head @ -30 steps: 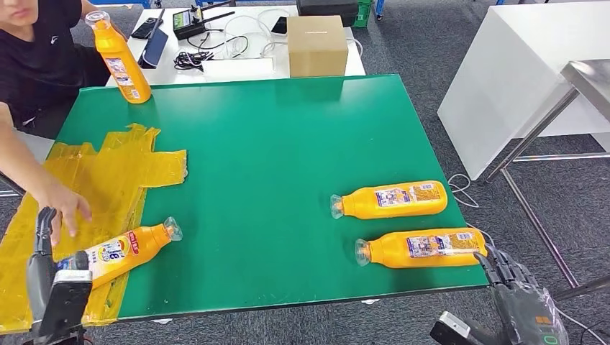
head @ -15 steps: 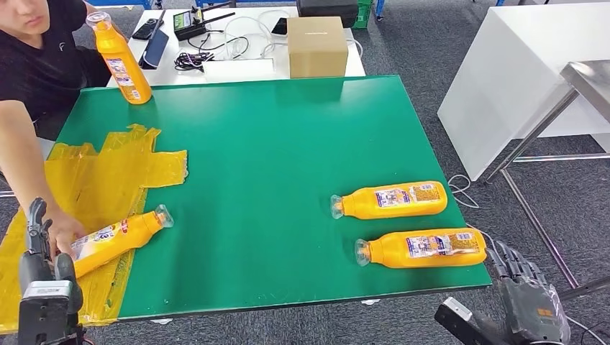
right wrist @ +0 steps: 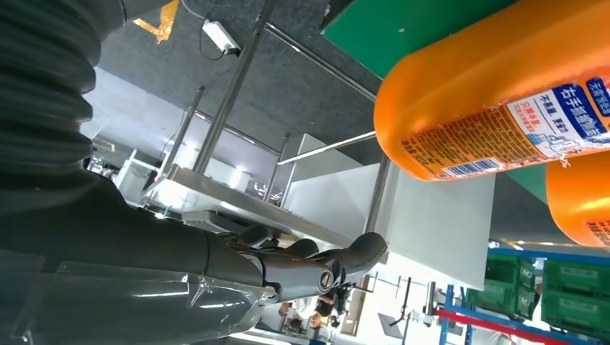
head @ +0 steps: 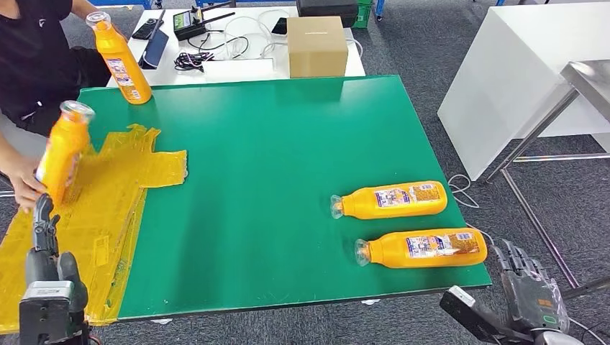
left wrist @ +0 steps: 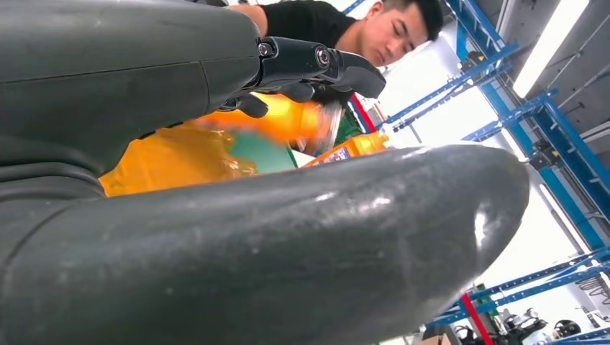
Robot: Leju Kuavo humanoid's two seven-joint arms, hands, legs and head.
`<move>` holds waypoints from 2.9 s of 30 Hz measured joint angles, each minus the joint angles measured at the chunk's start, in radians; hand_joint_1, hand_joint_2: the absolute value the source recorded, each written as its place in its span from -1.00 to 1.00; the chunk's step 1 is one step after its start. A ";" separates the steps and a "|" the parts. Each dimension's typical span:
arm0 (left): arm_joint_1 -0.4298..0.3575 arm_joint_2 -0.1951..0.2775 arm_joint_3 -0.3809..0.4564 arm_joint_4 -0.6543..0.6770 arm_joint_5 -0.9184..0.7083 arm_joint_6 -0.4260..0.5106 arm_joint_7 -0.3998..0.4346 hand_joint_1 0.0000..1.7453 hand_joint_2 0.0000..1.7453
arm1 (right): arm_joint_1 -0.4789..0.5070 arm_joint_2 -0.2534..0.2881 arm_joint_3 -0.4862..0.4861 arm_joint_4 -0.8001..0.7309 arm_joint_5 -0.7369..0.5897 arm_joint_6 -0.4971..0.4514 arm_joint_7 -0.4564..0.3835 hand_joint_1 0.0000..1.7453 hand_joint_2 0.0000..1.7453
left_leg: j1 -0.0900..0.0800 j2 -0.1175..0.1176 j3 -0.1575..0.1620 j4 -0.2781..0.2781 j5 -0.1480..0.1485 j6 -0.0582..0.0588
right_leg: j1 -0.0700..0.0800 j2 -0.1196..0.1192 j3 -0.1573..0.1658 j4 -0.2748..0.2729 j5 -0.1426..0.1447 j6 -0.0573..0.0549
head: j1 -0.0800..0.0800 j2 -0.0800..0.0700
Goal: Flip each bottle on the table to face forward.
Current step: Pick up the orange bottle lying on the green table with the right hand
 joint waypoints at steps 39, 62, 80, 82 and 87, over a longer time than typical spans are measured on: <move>-0.028 0.009 -0.025 0.015 0.080 -0.035 0.020 -1.00 -1.00 | -0.276 -0.103 0.262 0.288 -0.046 0.034 0.028 -1.00 1.00 | 0.000 0.000 -0.001 0.000 0.000 0.000 | 0.000 0.000 0.001 0.000 0.000 0.000 | 0.000 0.000; -0.064 0.025 -0.058 0.048 0.147 -0.053 0.029 -1.00 -1.00 | -0.579 -0.067 0.370 0.692 0.048 -0.030 -0.037 1.00 1.00 | 0.000 0.005 0.009 0.000 0.001 0.001 | 0.000 0.003 -0.001 0.000 0.004 -0.001 | 0.000 0.000; -0.080 0.043 -0.058 0.068 0.211 -0.059 0.001 -1.00 -1.00 | -0.625 -0.129 0.426 0.747 -0.084 0.047 -0.098 1.00 1.00 | 0.000 0.004 0.011 0.000 -0.001 0.001 | 0.000 0.003 0.001 -0.001 0.001 0.000 | 0.000 0.000; -0.083 0.045 -0.058 0.070 0.216 -0.059 0.000 -1.00 -1.00 | -0.626 -0.140 0.433 0.748 -0.104 0.050 -0.106 1.00 1.00 | 0.000 0.004 0.011 0.000 -0.001 0.002 | 0.000 0.003 0.002 -0.001 0.001 0.001 | 0.000 0.000; -0.085 0.049 -0.058 0.075 0.220 -0.059 -0.002 -1.00 -1.00 | -0.626 -0.151 0.441 0.750 -0.116 0.051 -0.110 1.00 1.00 | 0.000 0.004 0.012 0.000 -0.001 0.002 | 0.000 0.003 0.003 -0.001 0.001 0.001 | 0.000 0.000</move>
